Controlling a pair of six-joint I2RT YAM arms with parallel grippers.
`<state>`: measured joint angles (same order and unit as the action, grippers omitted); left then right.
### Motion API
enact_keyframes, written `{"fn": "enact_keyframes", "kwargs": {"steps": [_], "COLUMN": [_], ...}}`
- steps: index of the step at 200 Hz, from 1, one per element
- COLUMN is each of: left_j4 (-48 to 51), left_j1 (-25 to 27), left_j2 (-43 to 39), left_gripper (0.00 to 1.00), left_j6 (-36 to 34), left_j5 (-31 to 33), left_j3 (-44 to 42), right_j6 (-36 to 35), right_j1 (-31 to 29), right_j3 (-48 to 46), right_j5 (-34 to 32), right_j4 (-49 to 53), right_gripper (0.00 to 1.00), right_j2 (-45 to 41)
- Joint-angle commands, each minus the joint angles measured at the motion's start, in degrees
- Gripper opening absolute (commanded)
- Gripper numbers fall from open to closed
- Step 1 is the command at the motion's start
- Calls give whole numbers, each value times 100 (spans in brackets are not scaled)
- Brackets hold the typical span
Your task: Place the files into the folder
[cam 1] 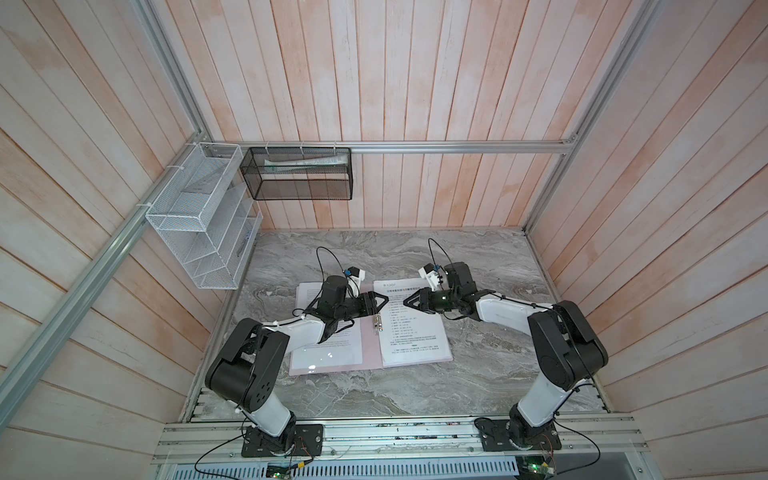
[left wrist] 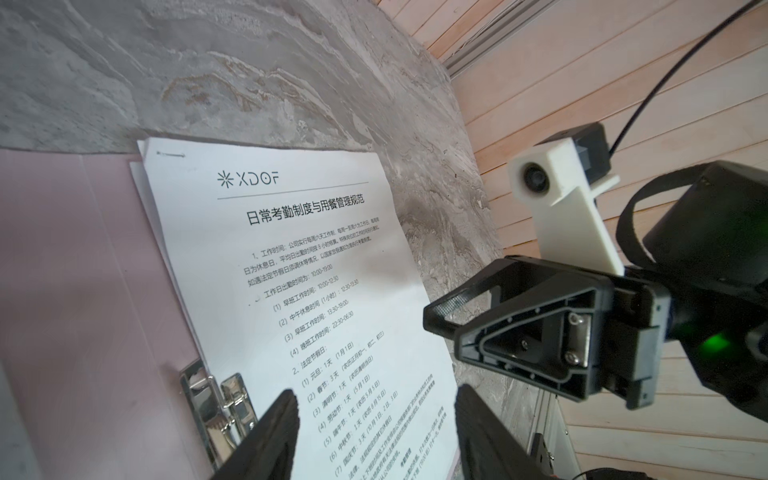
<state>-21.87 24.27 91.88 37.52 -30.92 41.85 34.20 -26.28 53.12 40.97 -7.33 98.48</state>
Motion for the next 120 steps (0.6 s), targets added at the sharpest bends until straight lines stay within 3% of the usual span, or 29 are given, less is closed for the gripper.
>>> {"fn": "enact_keyframes", "kwargs": {"steps": [1,66,120], "left_j4": [214,854,910], "left_j1": [-19,-15,-79], "left_j2": [-418,-2117,-2992], "left_gripper": [62,62,62], "left_j6": [-60,211,107], "left_j5": [253,1311,1415], "left_j3": [-102,-923,-1579], "right_j6": [372,1467,2224], "right_j1": [-234,-1015,-1204], "right_j3": [-149,-373,-329], "right_j5": [-155,-612,-350], "right_j4": [-226,-975,-1805], "right_gripper": [31,23,23], "right_j2": [-218,-257,349]}}
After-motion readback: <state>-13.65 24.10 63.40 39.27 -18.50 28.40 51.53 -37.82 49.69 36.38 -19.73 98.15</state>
